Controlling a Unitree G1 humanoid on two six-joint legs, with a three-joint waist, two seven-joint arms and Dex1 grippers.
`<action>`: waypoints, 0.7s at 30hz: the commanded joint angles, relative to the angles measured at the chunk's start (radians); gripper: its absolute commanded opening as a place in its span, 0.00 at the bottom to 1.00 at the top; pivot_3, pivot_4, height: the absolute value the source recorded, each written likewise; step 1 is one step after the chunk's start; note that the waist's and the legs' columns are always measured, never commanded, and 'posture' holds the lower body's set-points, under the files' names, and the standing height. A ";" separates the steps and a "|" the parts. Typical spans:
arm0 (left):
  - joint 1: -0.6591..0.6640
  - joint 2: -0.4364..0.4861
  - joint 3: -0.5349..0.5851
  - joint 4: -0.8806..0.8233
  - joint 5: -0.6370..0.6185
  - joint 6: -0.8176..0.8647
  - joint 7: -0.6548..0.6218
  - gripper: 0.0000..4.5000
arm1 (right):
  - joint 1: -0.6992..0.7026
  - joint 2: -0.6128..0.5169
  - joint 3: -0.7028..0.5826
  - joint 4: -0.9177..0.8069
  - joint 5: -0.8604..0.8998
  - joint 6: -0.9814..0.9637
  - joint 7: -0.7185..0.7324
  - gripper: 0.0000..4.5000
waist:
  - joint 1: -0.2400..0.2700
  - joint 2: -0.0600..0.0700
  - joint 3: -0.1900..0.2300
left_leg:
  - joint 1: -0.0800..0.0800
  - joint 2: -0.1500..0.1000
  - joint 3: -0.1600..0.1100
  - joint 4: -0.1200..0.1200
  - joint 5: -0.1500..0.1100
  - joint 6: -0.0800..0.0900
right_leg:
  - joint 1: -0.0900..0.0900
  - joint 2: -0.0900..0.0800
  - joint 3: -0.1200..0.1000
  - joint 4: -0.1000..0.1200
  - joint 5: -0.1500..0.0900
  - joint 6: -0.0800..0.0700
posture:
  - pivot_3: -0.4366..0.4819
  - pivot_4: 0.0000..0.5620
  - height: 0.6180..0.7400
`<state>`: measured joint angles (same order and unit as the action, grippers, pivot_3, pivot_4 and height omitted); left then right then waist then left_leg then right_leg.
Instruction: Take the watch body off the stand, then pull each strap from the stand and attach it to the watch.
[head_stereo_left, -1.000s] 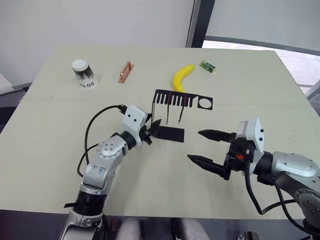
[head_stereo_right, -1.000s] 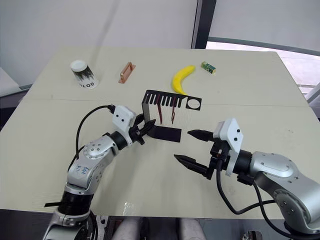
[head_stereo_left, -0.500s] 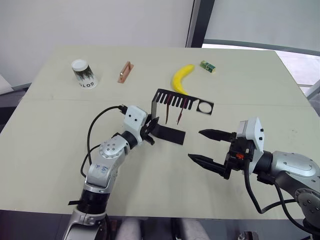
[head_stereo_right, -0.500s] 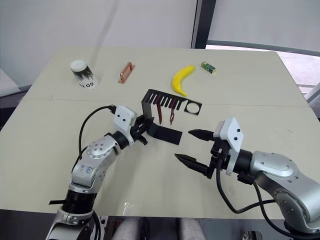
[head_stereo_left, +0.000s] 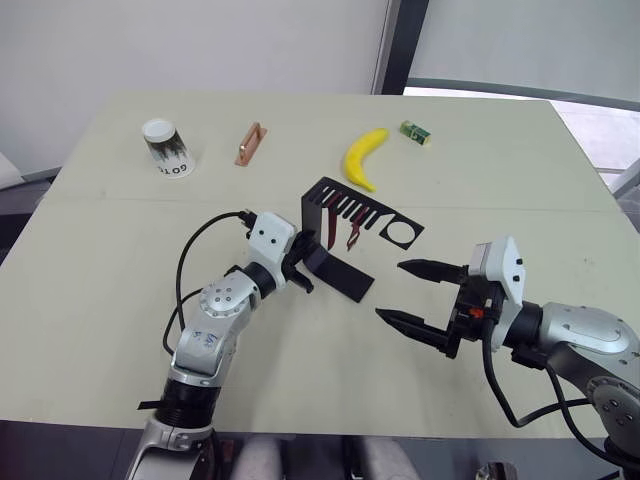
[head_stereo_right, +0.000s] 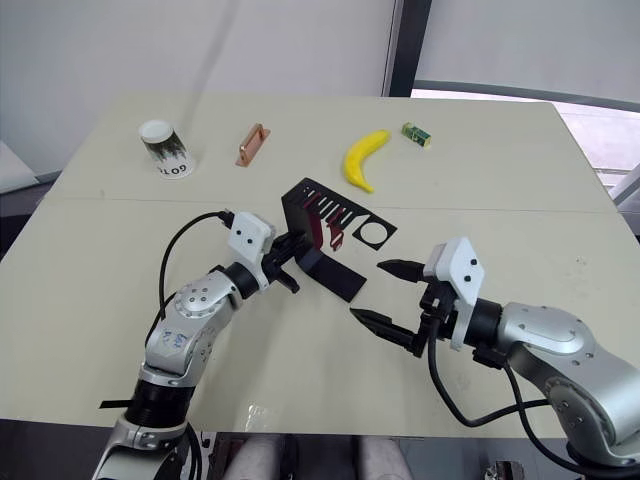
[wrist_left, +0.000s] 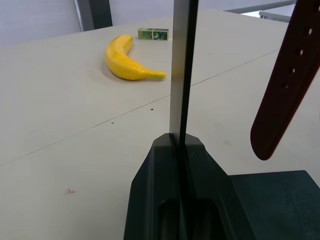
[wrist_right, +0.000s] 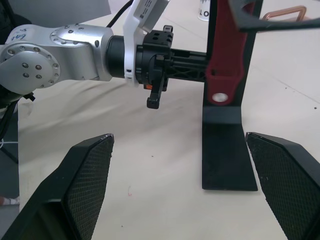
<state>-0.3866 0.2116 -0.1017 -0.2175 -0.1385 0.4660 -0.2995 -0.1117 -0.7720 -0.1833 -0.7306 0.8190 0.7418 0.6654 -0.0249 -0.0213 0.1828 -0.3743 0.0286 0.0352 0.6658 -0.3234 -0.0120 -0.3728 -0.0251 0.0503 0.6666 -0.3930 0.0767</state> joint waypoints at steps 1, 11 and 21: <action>-0.021 -0.052 -0.011 -0.074 0.005 0.021 0.052 0.01 | -0.042 0.045 0.034 -0.029 -0.036 -0.006 -0.097 1.00 | 0.000 0.000 0.000 | 0.000 0.000 0.000 0.000 0.000 0.000 | 0.000 0.000 0.000 0.000 0.000 0.000 | 0.48 0.27 1.00; -0.074 -0.167 -0.018 0.023 0.086 0.019 0.220 0.01 | -0.147 0.218 0.132 -0.053 -0.106 0.111 -0.417 1.00 | 0.000 0.000 0.000 | -0.001 0.000 0.000 0.001 0.000 0.000 | -0.002 0.000 0.000 0.003 0.000 0.000 | 0.48 0.27 1.00; -0.114 -0.206 -0.031 0.096 0.156 -0.039 0.306 0.01 | -0.313 0.417 0.250 0.051 -0.272 0.182 -0.690 1.00 | -0.003 -0.001 0.000 | -0.002 0.000 0.000 0.001 0.001 -0.001 | -0.004 0.000 0.000 0.008 0.000 0.000 | 0.48 0.27 1.00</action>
<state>-0.4643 0.0340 -0.1300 -0.1359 -0.0244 0.4882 -0.0431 -0.3166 -0.4622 0.0042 -0.7366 0.6488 0.8966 0.1319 -0.0282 -0.0218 0.1824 -0.3760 0.0288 0.0356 0.6662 -0.3228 -0.0131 -0.3767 -0.0253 0.0506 0.6744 -0.3930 0.0766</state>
